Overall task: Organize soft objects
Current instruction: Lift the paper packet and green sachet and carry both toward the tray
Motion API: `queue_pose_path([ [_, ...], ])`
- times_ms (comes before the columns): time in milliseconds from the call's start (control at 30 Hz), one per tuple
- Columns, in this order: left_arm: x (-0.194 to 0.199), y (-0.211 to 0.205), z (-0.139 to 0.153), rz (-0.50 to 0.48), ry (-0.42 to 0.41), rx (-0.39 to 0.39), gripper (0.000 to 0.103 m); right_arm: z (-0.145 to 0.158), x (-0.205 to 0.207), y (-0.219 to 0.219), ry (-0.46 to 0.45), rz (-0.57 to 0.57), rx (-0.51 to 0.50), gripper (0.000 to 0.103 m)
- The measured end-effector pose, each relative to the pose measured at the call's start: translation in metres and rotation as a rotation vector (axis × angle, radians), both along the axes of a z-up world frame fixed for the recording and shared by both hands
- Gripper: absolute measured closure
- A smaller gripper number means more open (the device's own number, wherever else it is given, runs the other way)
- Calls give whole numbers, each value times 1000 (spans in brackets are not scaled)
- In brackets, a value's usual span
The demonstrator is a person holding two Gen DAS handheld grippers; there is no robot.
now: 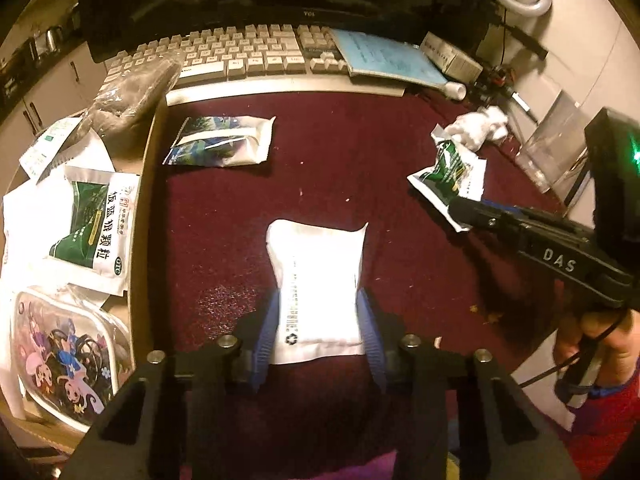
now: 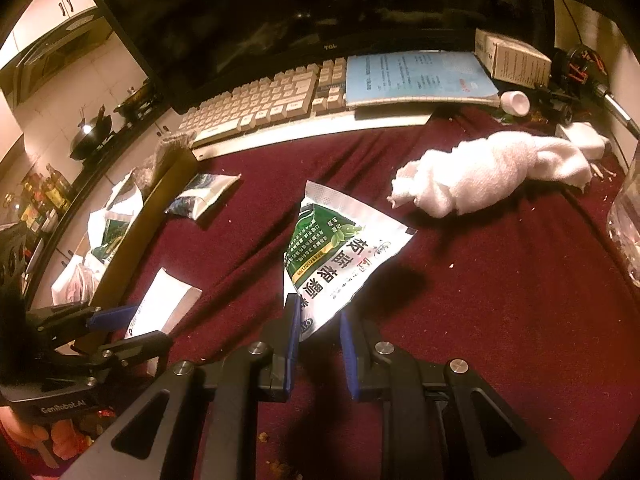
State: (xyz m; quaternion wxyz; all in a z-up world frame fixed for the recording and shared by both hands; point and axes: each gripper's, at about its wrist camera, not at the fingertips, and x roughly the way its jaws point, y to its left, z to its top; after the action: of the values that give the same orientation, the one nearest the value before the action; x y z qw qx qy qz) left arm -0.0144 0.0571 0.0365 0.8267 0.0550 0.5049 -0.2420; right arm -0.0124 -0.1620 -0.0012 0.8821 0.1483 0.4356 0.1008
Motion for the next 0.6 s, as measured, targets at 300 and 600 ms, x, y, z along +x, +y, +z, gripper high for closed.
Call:
queue_pose_path([
  [300,2,2,1,-1,23,-33,85,10,-3,10,-20,25,-3,83],
  [600,1,11,10,6,15,-138,94,10,-6,12,-20,23,-2,83],
])
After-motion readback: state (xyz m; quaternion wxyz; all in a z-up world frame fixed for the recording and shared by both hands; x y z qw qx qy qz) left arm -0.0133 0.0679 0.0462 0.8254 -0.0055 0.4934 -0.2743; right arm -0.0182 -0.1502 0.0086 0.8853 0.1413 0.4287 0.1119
